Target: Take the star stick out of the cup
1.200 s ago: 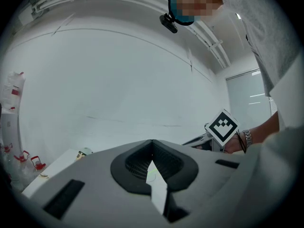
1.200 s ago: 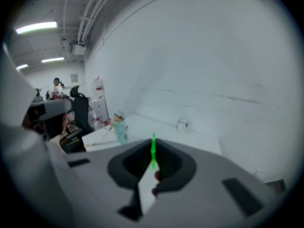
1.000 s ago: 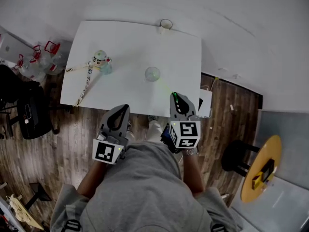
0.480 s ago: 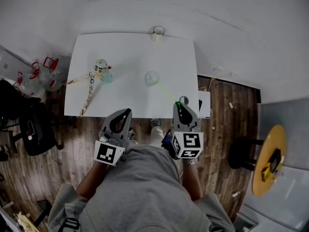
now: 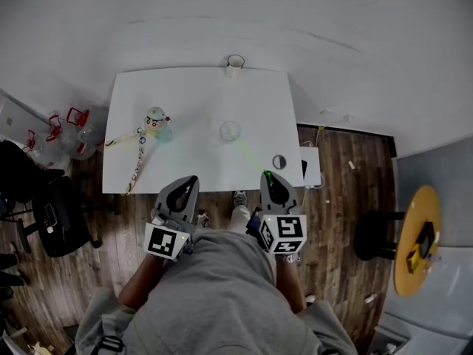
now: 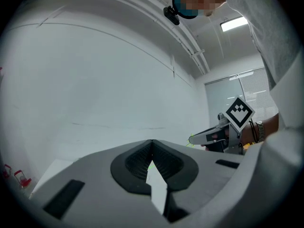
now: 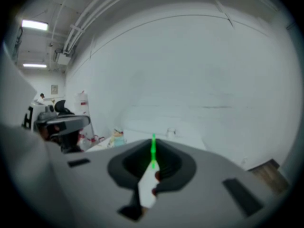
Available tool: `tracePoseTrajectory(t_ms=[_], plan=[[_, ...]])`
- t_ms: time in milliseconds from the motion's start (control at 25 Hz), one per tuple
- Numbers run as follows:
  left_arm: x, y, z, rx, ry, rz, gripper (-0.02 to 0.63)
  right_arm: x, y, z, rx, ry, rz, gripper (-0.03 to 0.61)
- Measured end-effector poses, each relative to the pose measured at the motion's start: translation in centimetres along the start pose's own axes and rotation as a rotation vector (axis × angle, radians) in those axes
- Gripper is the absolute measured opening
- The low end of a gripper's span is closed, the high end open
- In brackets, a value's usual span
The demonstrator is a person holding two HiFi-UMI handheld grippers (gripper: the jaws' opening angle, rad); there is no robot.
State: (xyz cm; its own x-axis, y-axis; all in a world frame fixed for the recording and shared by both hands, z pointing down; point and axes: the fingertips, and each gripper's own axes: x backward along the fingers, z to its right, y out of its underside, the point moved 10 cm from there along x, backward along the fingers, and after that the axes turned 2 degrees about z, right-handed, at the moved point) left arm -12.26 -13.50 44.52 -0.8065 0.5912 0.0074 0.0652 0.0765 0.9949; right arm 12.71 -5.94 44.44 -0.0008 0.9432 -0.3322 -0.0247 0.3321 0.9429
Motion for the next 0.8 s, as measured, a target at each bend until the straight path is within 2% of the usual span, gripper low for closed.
tracePoseTrajectory(t_ms=[360, 520, 800], plan=[[0.0, -3.1, -0.9, -0.027, -0.009, 0.068, 0.031, 0.8, -2.2, 0.1, 0.006, -0.01, 0.078, 0.044], [-0.1, -4.2, -1.6, -0.081, -0.037, 0.101, 0.031, 1.3, -4.0, 0.3, 0.016, -0.012, 0.138, 0.044], [-0.5, -6.5, -2.2, -0.119, -0.053, 0.15, 0.031, 2.0, -6.4, 0.6, 0.017, -0.014, 0.219, 0.044]])
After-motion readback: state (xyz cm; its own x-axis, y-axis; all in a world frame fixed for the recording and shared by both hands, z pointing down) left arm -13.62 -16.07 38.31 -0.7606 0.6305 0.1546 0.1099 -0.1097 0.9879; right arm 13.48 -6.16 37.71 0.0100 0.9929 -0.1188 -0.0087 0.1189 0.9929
